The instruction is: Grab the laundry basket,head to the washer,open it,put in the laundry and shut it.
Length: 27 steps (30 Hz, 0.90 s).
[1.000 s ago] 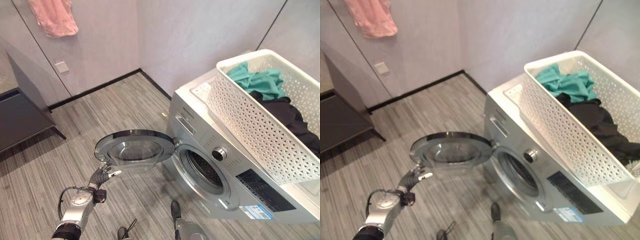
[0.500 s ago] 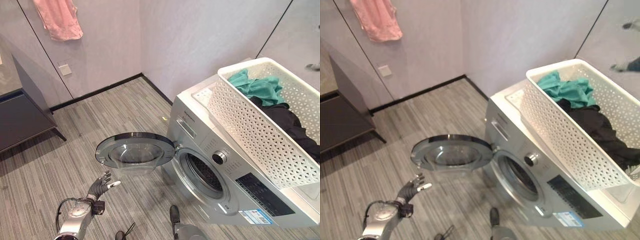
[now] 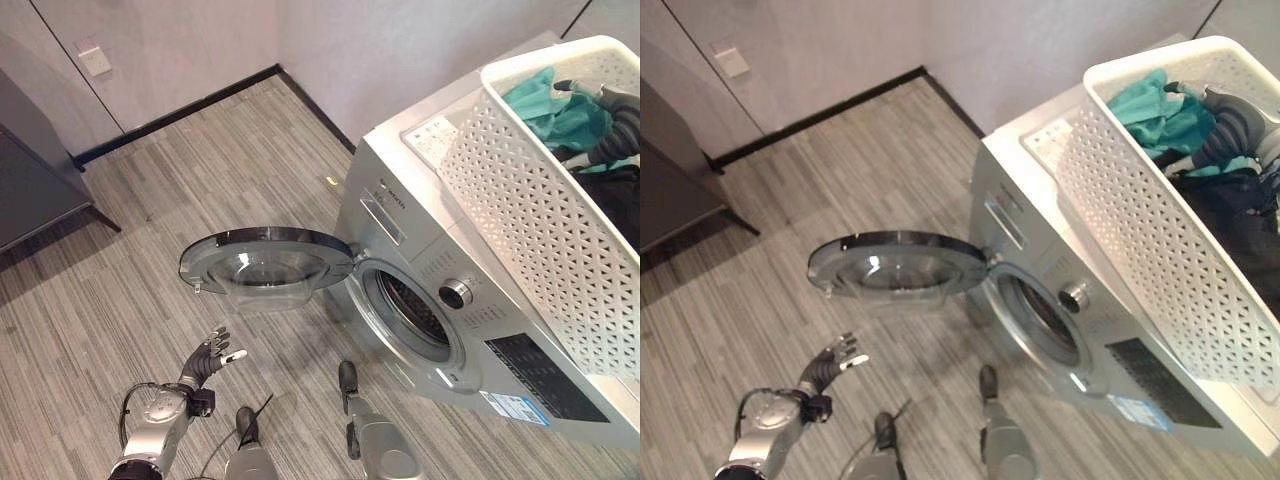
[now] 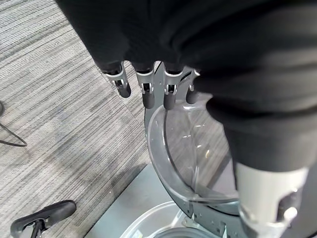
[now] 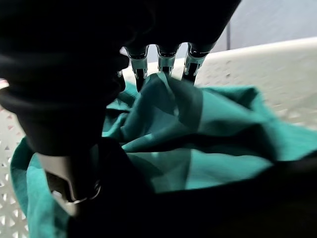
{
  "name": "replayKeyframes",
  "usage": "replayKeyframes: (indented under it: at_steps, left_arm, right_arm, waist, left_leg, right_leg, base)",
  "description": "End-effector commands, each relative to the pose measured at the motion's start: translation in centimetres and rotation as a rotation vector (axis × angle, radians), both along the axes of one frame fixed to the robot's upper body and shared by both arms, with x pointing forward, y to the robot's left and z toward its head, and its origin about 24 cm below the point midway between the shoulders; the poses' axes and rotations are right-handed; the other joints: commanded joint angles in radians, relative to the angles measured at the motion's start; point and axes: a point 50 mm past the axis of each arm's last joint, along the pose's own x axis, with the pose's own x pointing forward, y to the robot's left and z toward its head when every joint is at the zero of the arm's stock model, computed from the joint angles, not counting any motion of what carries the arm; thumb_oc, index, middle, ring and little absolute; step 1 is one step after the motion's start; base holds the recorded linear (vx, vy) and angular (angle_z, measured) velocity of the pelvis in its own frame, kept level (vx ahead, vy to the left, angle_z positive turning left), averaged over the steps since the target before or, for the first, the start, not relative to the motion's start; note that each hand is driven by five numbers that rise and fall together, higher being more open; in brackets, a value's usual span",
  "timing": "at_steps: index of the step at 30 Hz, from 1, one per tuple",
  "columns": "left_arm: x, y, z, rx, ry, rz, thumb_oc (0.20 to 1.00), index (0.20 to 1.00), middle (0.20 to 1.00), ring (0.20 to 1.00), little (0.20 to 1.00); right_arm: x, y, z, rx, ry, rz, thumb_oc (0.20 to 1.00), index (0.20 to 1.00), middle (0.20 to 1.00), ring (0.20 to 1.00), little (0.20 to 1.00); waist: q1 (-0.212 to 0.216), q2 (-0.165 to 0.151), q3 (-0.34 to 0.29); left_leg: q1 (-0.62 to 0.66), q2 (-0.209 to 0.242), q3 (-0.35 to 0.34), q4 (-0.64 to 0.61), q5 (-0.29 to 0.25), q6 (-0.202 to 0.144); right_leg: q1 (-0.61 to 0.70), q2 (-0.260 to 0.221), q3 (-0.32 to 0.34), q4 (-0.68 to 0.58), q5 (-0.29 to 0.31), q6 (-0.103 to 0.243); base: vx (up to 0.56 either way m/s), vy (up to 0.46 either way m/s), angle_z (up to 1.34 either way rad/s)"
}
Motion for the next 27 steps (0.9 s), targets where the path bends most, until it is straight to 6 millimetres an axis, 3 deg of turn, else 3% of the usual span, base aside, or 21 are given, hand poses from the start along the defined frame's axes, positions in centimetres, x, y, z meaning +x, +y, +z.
replayKeyframes:
  at_steps: [1,4,8,9,12,19,24,25,27]
  left_arm:
    - [0.9,1.7,2.1,0.04,-0.089,-0.016,1.0,1.0,1.0,1.0,1.0]
    - [1.0,2.1,2.6,0.053,-0.104,-0.013,1.0,1.0,1.0,1.0,1.0]
    - [1.2,2.2,3.2,0.071,-0.122,-0.034,1.0,1.0,1.0,1.0,1.0]
    - [1.2,2.2,3.2,0.07,-0.122,-0.032,1.0,1.0,1.0,1.0,1.0]
    - [1.4,2.0,3.6,0.07,-0.143,-0.046,1.0,1.0,1.0,1.0,1.0]
    - [2.6,1.0,4.5,0.063,-0.197,-0.065,1.0,1.0,1.0,1.0,1.0]
    - [2.8,0.7,4.5,0.05,-0.204,-0.064,1.0,1.0,1.0,1.0,1.0]
    - [2.8,0.5,4.6,0.042,-0.212,-0.068,1.0,1.0,1.0,1.0,1.0]
    - [2.9,0.5,4.8,0.035,-0.22,-0.065,1.0,1.0,1.0,1.0,1.0]
  right_arm:
    - [-0.1,0.5,2.2,0.036,-0.083,0.038,1.0,1.0,1.0,1.0,1.0]
    - [0.4,-0.4,0.2,-0.012,0.042,-0.018,1.0,1.0,1.0,1.0,1.0]
    - [0.8,-1.0,-2.9,-0.246,0.309,-0.095,1.0,1.0,1.0,1.0,1.0]
    - [0.8,-0.9,-2.8,-0.248,0.308,-0.094,1.0,1.0,1.0,1.0,1.0]
    - [0.7,-0.8,-5.8,-0.388,0.512,-0.088,1.0,1.0,1.0,1.0,1.0]
    - [0.5,-1.1,-11.3,-0.336,0.731,-0.048,1.0,1.0,1.0,1.0,1.0]
    - [0.8,-0.3,-11.5,-0.281,0.695,-0.01,1.0,1.0,1.0,1.0,1.0]
    - [0.9,0.0,-11.8,-0.236,0.678,0.009,0.401,0.401,0.401,0.401,0.401]
    - [0.9,0.1,-12.0,-0.199,0.658,0.016,0.2,0.2,0.2,0.2,0.2]
  waist:
    - [0.019,-0.039,-0.008]
    - [0.03,-0.041,0.016]
    - [0.038,-0.044,0.053]
    - [0.035,-0.045,0.05]
    - [0.037,-0.046,0.072]
    - [0.039,-0.037,0.112]
    - [0.039,-0.029,0.117]
    - [0.036,-0.022,0.117]
    - [0.032,-0.018,0.115]
  left_leg:
    - [-0.048,0.021,-0.069,0.127,-0.064,0.028]
    - [-0.075,0.021,-0.08,0.134,-0.055,0.026]
    - [-0.087,0.027,-0.088,0.147,-0.056,0.022]
    - [-0.09,0.025,-0.088,0.145,-0.052,0.022]
    - [-0.102,0.029,-0.096,0.145,-0.044,0.019]
    - [-0.129,0.029,-0.103,0.131,-0.024,0.014]
    - [-0.131,0.028,-0.099,0.129,-0.022,0.015]
    - [-0.131,0.027,-0.098,0.13,-0.024,0.015]
    - [-0.131,0.025,-0.095,0.13,-0.024,0.015]
  right_leg:
    - [-0.025,-0.058,0.019,0.117,-0.128,0.033]
    - [-0.047,-0.06,0.014,0.126,-0.126,0.031]
    - [-0.052,-0.058,0.008,0.134,-0.13,0.031]
    - [-0.055,-0.06,0.008,0.133,-0.127,0.031]
    - [-0.058,-0.06,0.0,0.132,-0.127,0.03]
    - [-0.087,-0.062,-0.001,0.128,-0.122,0.034]
    - [-0.095,-0.062,0.006,0.132,-0.122,0.032]
    - [-0.096,-0.063,0.007,0.132,-0.121,0.031]
    - [-0.097,-0.064,0.009,0.127,-0.117,0.032]
  base:
    - [-0.02,-0.027,0.18]
    - [-0.01,-0.014,0.06]
    - [0.0,-0.014,0.12]
    - [0.0,-0.012,0.07]
    - [0.01,-0.026,0.03]
    - [-0.01,-0.025,0.04]
    - [0.0,0.0,0.0]
    - [0.0,0.0,0.0]
    - [0.0,-0.006,-0.02]
